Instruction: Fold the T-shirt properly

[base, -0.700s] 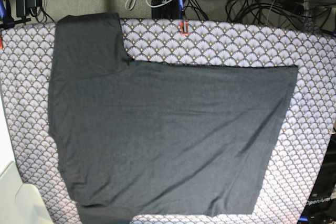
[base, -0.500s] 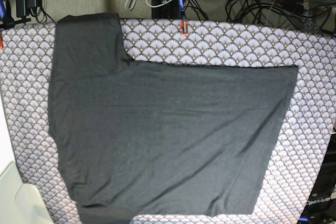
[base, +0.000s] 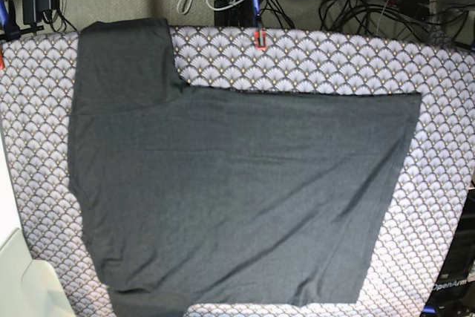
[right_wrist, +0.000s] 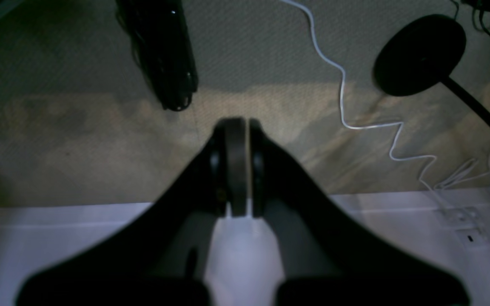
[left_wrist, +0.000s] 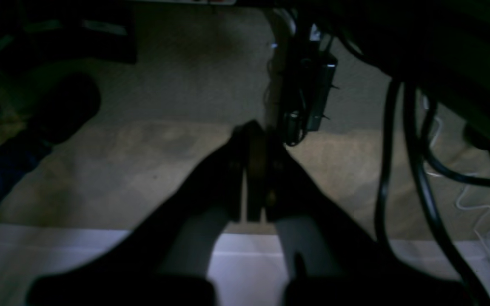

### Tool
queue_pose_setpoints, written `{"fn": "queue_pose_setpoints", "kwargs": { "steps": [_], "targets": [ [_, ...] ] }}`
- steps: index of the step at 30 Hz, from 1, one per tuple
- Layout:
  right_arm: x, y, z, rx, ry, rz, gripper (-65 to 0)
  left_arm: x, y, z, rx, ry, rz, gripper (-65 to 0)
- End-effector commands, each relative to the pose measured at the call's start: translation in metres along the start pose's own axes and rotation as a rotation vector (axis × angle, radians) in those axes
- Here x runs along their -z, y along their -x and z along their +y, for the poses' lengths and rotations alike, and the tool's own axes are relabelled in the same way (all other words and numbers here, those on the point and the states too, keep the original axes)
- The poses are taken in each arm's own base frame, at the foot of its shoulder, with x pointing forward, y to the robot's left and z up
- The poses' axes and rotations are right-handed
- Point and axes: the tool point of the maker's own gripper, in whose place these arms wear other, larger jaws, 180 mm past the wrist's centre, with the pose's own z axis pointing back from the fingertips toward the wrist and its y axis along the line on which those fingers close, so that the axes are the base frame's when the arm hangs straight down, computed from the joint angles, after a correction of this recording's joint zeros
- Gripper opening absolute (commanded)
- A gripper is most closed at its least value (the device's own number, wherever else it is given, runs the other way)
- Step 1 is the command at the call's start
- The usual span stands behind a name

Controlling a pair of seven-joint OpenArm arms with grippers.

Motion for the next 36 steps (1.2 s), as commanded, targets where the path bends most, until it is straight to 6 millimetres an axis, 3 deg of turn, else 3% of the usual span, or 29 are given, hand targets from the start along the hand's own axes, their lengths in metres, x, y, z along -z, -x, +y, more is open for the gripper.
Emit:
{"fn": "queue_pose_setpoints", "kwargs": {
  "steps": [1,11,19,29,32,36],
  "targets": [
    [0.0,0.005,-0.001,0.0,-0.003,0.011,-65.0,-0.001,0.001,0.009,0.001,-0.016,-0.003,-64.7],
    [-0.003,-0.002,-0.003,-0.005,0.0,-0.06,-65.0,-0.001,0.0,0.011,0.008,-0.018,-0.003,-64.6],
    [-0.012,-0.011,-0.004,-0.008,0.002,-0.022,-65.0,-0.001,-0.002,0.01,0.01,-0.015,-0.007,-64.6],
    [-0.012,0.0,-0.004,-0.009,0.003,-0.01,-65.0,-0.003,0.009,0.023,0.015,-0.031,0.006,-64.7],
    [-0.015,0.002,-0.006,-0.011,0.004,-0.033,-65.0,-0.009,0.007,0.015,0.019,-0.007,-0.051,-64.7],
    [-0.036,-0.007,-0.009,-0.022,0.008,-0.141,-65.0,-0.029,-0.001,0.021,0.035,0.006,-0.149,-64.7]
  ]
}}
